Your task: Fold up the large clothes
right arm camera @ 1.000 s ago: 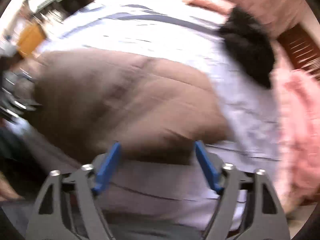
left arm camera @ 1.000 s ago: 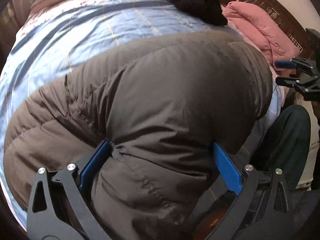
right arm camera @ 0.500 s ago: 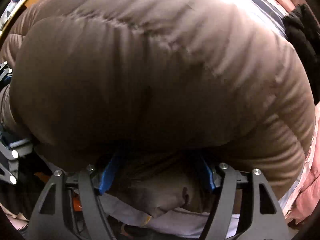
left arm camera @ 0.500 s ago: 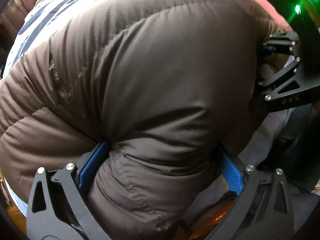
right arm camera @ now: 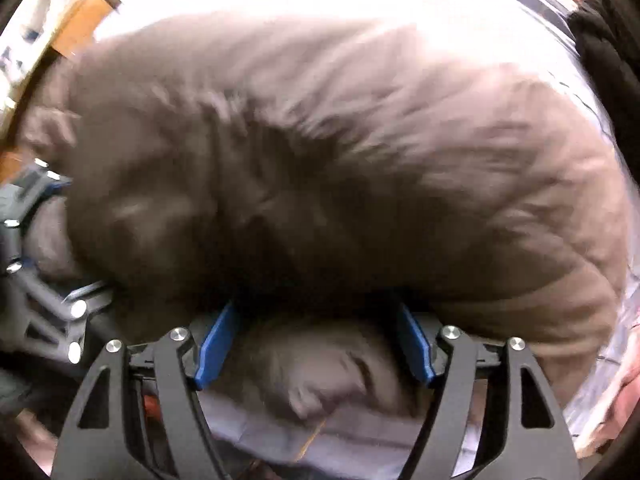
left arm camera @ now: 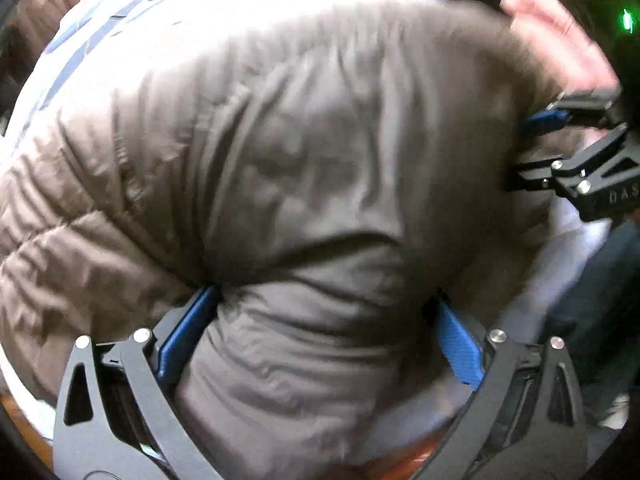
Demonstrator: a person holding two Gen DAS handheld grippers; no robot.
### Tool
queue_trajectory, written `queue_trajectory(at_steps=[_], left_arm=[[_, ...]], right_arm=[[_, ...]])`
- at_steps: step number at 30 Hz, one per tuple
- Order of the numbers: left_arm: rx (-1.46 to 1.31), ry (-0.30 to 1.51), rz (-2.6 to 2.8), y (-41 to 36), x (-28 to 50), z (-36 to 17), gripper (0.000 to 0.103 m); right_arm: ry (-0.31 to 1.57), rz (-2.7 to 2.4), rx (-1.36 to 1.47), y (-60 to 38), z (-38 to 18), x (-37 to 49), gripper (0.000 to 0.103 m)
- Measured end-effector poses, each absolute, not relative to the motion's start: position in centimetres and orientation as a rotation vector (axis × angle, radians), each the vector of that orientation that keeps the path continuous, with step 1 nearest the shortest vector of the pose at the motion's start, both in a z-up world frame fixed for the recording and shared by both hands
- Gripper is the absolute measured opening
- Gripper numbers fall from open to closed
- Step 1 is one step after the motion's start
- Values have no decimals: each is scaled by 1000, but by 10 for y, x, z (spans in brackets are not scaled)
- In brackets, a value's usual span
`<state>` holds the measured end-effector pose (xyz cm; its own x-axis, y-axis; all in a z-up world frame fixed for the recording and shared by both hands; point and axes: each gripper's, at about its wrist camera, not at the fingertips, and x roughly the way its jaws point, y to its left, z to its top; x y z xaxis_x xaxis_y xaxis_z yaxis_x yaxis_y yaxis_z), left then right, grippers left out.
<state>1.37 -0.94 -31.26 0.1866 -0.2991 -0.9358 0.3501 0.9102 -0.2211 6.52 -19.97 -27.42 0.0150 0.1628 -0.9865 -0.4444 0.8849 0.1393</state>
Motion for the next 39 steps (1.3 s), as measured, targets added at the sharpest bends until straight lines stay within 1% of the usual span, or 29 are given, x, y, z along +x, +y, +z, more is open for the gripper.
queue_trajectory(at_steps=[2,4,6,8,9,10,11,12,13,14,18,20,22,25,28,29,32,33,34,36,39], left_arm=[[-70,1209,-533,8,6,-284,101],[-172,1067,-588,28,-2,-255,101],[-215,1024,-568,38,-4,-248,101],[-193,1064,-480,41,3,-260,101],[-167,1111,-401,43,6,-273,101],[-146,1169,-301,48,7,-290,101],[-155,1204,-256,51,9,-301,101],[-225,1244,-246,57,9,-314,101],[-284,1277,-243,63,8,-324,101],[-282,1287,-236,64,7,-329,101],[-160,1317,-193,50,11,-347,101],[-159,1317,-186,48,15,-348,101],[-169,1307,-187,46,14,-346,101],[-185,1299,-196,54,-1,-341,101],[-185,1309,-189,57,-3,-346,101],[-180,1311,-187,57,-4,-345,101],[-170,1327,-181,52,-1,-347,101],[-157,1332,-176,48,0,-347,101],[-147,1333,-171,44,4,-347,101],[-138,1331,-162,39,8,-347,101],[-140,1322,-165,38,8,-346,101]], right_arm=[[1384,553,-146,-219,-239,62,75],[1244,600,-21,-237,-209,63,75],[1094,570,48,-244,-190,66,75],[1008,519,-15,-233,-187,64,74],[975,518,-51,-223,-189,62,66],[969,524,-64,-212,-191,58,52],[990,539,-73,-200,-198,60,46],[1030,544,-84,-187,-207,61,40],[1064,532,-104,-171,-230,75,40],[1098,518,-132,-164,-245,78,40],[1166,478,-194,-145,-275,66,40],[1151,464,-259,-132,-280,55,40],[1134,485,-258,-136,-275,50,40],[1155,483,-74,-185,-249,54,40],[1140,272,-2,-247,-233,59,42],[1163,197,25,-268,-238,60,42],[1366,47,124,-313,-282,66,40],[1425,47,97,-313,-298,66,40],[1434,42,49,-307,-302,66,40],[1432,2,-108,-284,-312,64,41],[1417,-32,-261,-260,-323,63,42]])
